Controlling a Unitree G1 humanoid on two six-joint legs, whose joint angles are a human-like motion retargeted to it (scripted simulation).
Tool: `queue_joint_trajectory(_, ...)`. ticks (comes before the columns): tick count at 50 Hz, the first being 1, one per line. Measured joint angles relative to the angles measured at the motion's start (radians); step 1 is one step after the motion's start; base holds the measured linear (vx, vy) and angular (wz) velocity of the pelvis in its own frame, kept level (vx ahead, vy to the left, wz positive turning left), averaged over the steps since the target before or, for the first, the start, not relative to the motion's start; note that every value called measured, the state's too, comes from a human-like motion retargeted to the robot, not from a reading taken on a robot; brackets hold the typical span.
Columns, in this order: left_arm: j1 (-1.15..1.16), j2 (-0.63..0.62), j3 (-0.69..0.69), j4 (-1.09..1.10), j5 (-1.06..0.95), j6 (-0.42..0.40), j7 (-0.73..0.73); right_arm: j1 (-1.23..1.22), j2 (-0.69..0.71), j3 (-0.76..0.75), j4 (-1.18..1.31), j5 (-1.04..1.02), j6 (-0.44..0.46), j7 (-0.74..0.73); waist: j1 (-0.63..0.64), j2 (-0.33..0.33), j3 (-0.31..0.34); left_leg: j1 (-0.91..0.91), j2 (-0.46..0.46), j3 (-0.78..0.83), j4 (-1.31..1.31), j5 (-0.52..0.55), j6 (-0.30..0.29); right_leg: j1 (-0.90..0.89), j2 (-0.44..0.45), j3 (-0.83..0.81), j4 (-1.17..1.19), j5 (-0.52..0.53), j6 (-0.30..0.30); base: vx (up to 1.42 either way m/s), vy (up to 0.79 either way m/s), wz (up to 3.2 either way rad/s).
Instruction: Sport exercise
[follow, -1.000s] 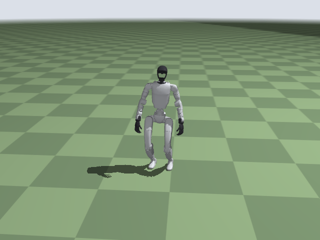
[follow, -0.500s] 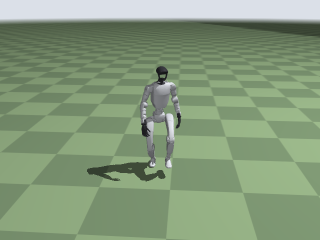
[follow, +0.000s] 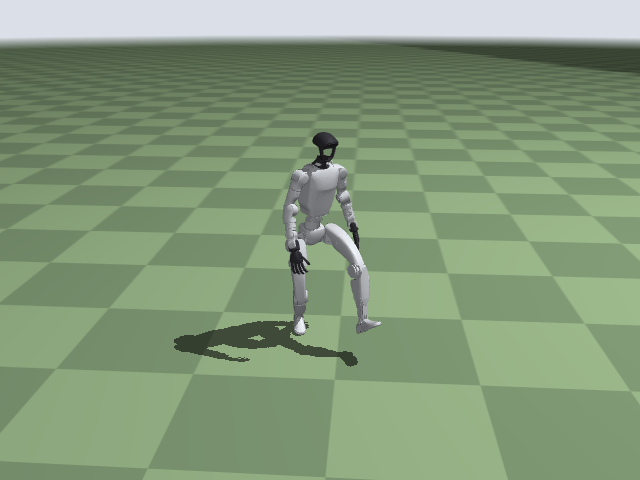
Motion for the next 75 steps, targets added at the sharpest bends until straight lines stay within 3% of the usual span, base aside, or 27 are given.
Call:
queue_joint_trajectory(5, -0.046, 0.010, -0.023, -0.090, 0.024, 0.013, 0.011, 0.016, 0.006, 0.001, 0.027, -0.023, 0.012, 0.000, -0.003, -0.008, -0.022, 0.085, 0.049, 0.006, 0.085, 0.022, -0.013, 0.007, 0.028, -0.028, -0.052, 0.029, -0.026, -0.01, -0.11, 0.77)
queue_joint_trajectory(16, -0.147, 0.046, -0.096, -0.475, 0.085, 0.006, -0.026, 0.040, 0.010, -0.006, 0.122, -0.092, 0.051, 0.034, 0.015, 0.008, -0.042, 0.362, 0.199, -0.010, 0.613, 0.039, 0.041, 0.018, 0.079, -0.068, -0.082, 0.105, -0.094, -0.06, -0.09, 0.71)
queue_joint_trajectory(23, -0.203, 0.088, -0.143, -0.704, 0.089, 0.010, -0.100, 0.046, -0.011, -0.022, 0.141, -0.114, 0.067, 0.060, 0.039, 0.057, -0.039, 0.581, 0.288, -0.083, 0.781, 0.170, -0.029, 0.063, 0.154, -0.083, -0.180, 0.162, -0.117, -0.04, -0.04, 0.38)
queue_joint_trajectory(34, -0.221, 0.112, -0.208, -0.742, 0.115, 0.014, -0.178, -0.028, -0.060, -0.015, 0.094, -0.105, 0.066, 0.040, 0.059, 0.087, -0.045, 0.705, 0.325, -0.094, 0.823, 0.251, -0.083, 0.058, 0.143, -0.123, -0.186, 0.195, -0.117, 0.00, 0.02, 0.44)
queue_joint_trajectory(47, -0.043, 0.063, -0.103, -0.363, 0.150, 0.056, -0.170, -0.080, -0.053, -0.039, -0.008, -0.041, 0.051, 0.005, 0.063, 0.048, 0.016, 0.512, 0.271, -0.036, 0.778, 0.177, -0.050, 0.034, 0.006, -0.138, -0.058, 0.154, -0.117, 0.04, 0.07, 0.66)
queue_joint_trajectory(57, 0.064, -0.004, 0.004, -0.106, 0.118, 0.037, -0.136, -0.065, -0.063, -0.048, -0.059, 0.014, 0.014, -0.003, 0.058, 0.026, 0.046, 0.249, 0.203, 0.067, 0.398, 0.058, -0.022, 0.013, -0.090, -0.165, -0.010, 0.100, -0.112, 0.09, 0.07, 0.68)
queue_joint_trajectory(66, 0.108, -0.047, 0.032, -0.053, 0.082, -0.007, -0.086, -0.076, -0.082, -0.048, -0.035, -0.039, -0.022, -0.029, 0.055, 0.045, 0.061, 0.068, 0.140, 0.093, -0.032, 0.001, -0.016, 0.017, -0.146, -0.198, 0.012, 0.101, -0.102, -0.03, 0.05, 0.29)
queue_joint_trajectory(75, 0.113, -0.053, 0.020, -0.082, 0.070, -0.021, -0.071, -0.099, -0.081, -0.050, -0.013, -0.073, -0.023, -0.039, 0.035, 0.059, 0.060, 0.008, 0.148, 0.097, -0.110, 0.011, -0.006, 0.018, -0.162, -0.213, 0.023, 0.095, -0.106, -0.07, -0.02, 0.14)
